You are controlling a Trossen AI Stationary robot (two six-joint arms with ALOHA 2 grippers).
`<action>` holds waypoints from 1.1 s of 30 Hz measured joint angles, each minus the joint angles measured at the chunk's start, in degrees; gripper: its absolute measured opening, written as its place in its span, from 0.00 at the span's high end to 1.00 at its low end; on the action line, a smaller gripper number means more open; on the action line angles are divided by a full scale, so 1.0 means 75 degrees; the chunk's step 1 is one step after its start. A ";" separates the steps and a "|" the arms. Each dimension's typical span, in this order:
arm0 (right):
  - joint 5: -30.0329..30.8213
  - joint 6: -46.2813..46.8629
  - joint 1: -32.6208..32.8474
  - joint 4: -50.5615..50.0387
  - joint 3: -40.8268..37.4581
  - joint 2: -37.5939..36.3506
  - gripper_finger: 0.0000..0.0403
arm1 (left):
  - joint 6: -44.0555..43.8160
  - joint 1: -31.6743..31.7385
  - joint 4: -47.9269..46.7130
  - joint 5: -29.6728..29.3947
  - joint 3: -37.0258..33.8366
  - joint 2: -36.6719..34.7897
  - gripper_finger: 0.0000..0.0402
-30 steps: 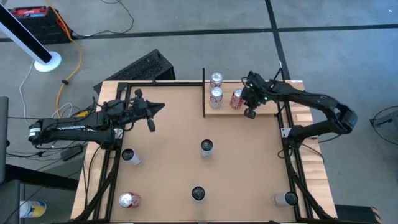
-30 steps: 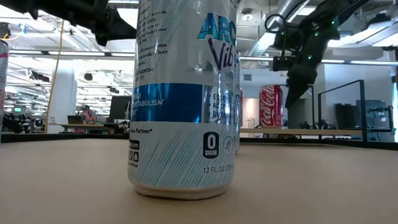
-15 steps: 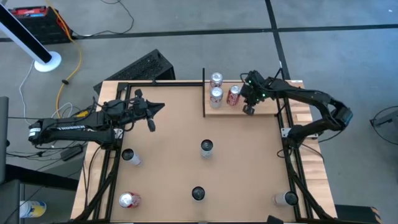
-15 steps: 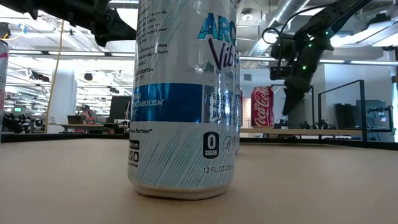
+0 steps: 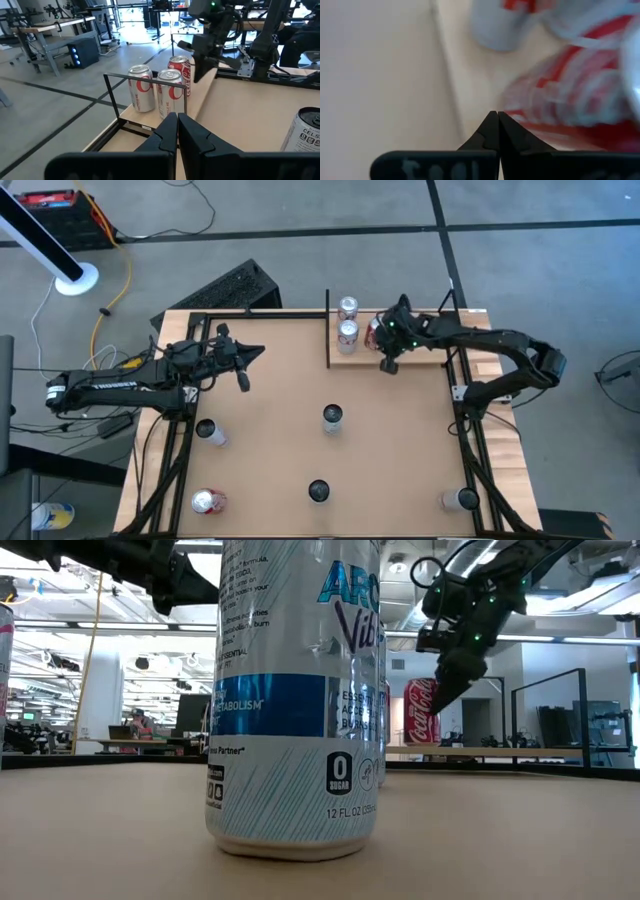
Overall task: Place canned beverage on shelf
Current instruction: Put the right red-white soda can on the shelf
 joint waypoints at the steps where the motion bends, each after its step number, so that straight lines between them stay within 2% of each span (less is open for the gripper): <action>1: 0.0076 -0.0009 -0.0041 0.0110 0.0000 0.0009 0.96 | -0.0007 0.0000 -0.0007 -0.0001 0.0000 0.0000 1.00; 12: 0.0052 -0.0262 -0.0805 0.1224 0.0000 0.0016 0.95 | -0.0016 0.0000 -0.0031 0.0001 0.0000 0.0000 1.00; 20: 0.0011 -0.0536 -0.1293 0.1510 0.0000 0.0016 0.95 | -0.0013 0.0000 -0.0031 0.0001 0.0000 0.0000 1.00; 33: -0.0022 -0.0559 -0.1375 0.1859 0.0000 0.0016 0.95 | -0.0059 0.0000 -0.0028 0.0001 0.0000 0.0000 1.00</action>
